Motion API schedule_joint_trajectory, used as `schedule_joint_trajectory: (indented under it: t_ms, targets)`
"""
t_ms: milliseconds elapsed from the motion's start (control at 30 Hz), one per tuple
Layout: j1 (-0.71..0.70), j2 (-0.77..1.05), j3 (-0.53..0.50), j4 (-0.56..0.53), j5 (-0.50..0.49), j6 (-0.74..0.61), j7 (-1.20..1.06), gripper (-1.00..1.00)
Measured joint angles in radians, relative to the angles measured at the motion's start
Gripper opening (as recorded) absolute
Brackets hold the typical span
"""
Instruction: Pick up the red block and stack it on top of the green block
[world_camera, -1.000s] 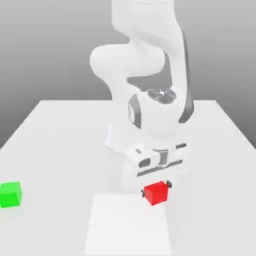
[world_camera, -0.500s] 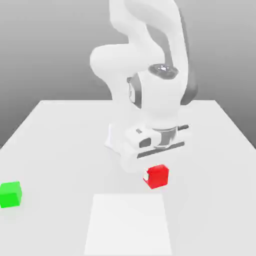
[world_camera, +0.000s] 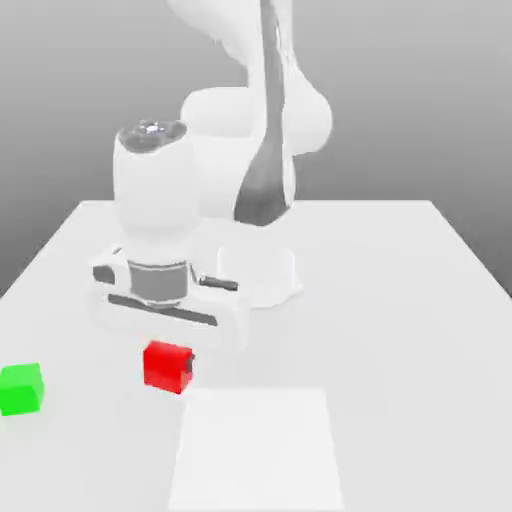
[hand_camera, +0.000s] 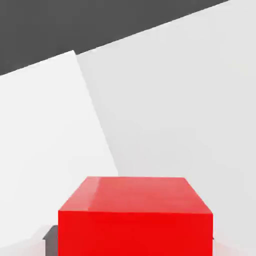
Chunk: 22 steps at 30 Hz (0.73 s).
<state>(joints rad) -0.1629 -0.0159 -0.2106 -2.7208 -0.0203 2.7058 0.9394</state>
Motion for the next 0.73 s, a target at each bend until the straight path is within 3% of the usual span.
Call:
schedule_joint_trajectory:
  t_ms: [433,600,633,733]
  targets:
    - [-0.283,0.092,-0.148,0.181,0.074,-0.094,0.212,-1.0]
    - [-0.325,0.252,-0.099,0.204,0.203,0.031,0.139,-1.0]
    - [-0.335,0.276,-0.085,0.206,0.222,0.052,0.125,1.0]
    - [-0.335,0.276,-0.085,0.206,0.222,0.052,0.125,1.0]
